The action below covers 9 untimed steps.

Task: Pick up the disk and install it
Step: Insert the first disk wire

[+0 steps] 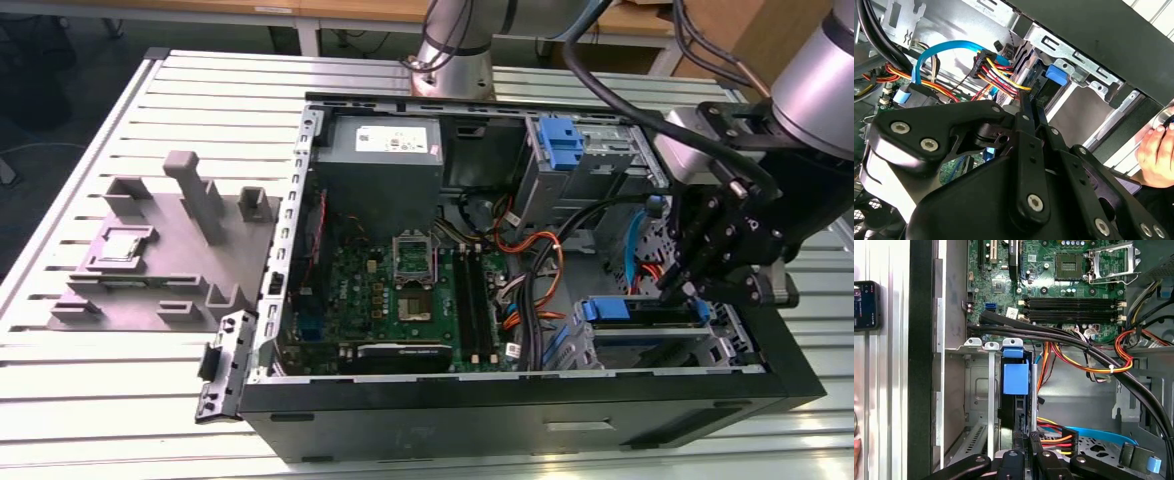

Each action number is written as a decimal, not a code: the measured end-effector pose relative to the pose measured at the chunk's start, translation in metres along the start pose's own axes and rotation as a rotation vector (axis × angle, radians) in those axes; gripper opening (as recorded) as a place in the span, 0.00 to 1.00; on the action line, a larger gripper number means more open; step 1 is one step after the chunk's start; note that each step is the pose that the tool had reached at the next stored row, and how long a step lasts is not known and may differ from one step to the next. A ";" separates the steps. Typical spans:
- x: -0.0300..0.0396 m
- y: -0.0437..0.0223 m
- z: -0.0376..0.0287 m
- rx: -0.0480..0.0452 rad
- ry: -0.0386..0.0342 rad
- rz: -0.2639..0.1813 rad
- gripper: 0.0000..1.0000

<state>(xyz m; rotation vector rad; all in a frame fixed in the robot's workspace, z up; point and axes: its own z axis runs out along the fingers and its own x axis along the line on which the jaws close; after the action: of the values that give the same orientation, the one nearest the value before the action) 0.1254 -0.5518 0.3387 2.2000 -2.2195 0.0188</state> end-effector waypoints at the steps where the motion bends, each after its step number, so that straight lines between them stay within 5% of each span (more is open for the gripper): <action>1: 0.0000 0.0000 0.0004 0.0000 -0.0004 0.000 0.16; 9: 0.0002 0.0000 0.0021 0.0000 -0.0008 0.000 0.16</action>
<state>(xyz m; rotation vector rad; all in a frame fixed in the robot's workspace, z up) 0.1254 -0.5521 0.3366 2.2000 -2.2202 0.0179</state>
